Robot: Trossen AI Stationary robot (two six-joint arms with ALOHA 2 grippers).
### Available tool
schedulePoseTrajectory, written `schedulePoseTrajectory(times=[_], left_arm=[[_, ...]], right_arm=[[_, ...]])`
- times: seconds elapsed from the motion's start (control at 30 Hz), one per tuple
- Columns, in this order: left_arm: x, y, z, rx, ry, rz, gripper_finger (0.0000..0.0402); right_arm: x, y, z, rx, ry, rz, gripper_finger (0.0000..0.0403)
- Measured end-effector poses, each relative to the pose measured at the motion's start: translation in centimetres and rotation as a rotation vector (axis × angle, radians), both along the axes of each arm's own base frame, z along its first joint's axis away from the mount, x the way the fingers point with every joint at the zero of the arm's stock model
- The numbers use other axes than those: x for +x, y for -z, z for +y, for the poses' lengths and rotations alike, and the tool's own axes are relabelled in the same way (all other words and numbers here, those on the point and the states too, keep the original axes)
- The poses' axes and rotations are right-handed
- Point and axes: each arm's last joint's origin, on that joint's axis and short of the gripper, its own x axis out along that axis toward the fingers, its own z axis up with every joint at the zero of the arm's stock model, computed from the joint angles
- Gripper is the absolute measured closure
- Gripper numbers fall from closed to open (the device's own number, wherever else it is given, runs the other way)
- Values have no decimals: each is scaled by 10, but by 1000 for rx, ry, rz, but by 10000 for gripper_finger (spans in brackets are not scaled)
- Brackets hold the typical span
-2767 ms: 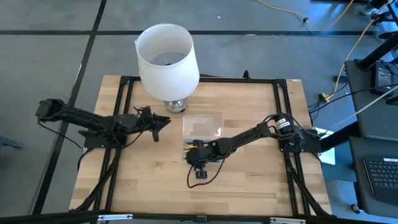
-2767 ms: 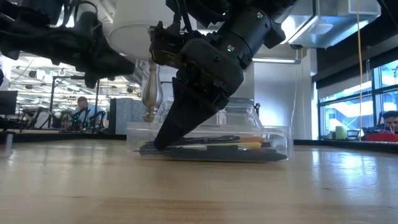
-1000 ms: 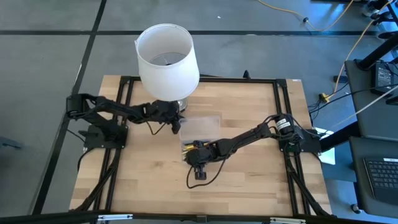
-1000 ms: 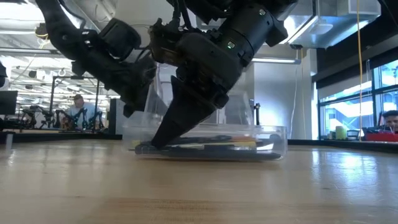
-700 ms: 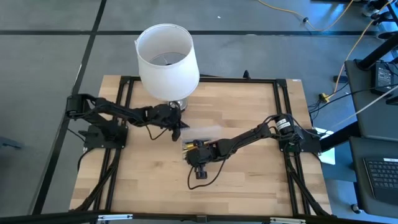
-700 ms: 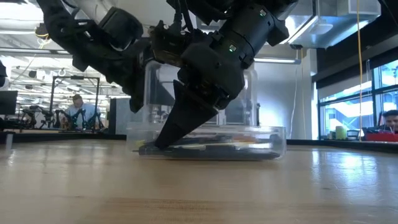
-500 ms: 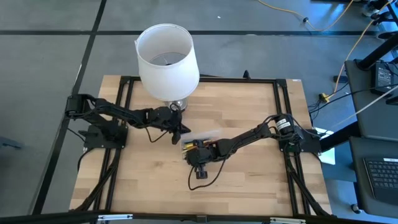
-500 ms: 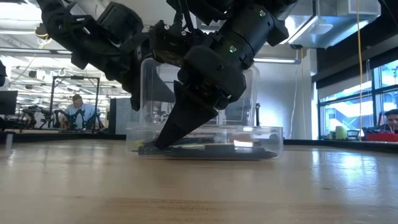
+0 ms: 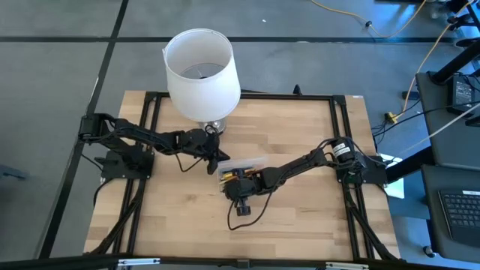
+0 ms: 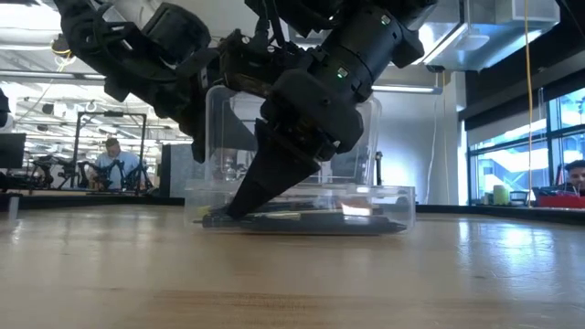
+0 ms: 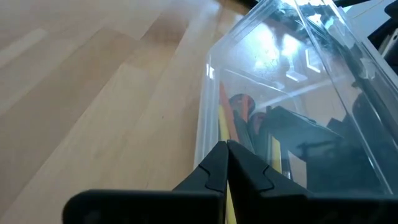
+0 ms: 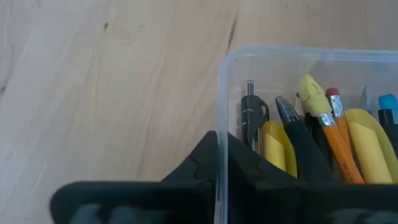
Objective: Pick & place school supplies into a supply box
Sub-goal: Close the transparent supply box
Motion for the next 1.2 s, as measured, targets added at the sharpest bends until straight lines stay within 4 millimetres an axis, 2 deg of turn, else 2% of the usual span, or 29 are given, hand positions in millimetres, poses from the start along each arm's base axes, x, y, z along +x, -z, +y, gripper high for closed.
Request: schedulePoseTrajectory(times=[0.13, 0.4, 0.7, 0.9, 1.03, 1.2], left_arm=[[0, 0, 0, 0, 0, -1, 398], [0, 0, 0, 7, 4, -1, 399], [0, 0, 0, 8, 4, -1, 400], [0, 0, 0, 7, 3, 0, 401], [0, 0, 0, 8, 3, -1, 399], [0, 0, 0, 9, 1, -1, 400]], right_arm=[[1, -1, 0, -13, 9, -8, 360], [8, -14, 2, -28, -14, -34, 289], [5, -24, 14, -115, -14, 11, 277], [5, -24, 14, -4, 163, 10, 277], [6, -25, 10, -20, 357, -41, 277], [6, -25, 10, 97, 501, -50, 277]])
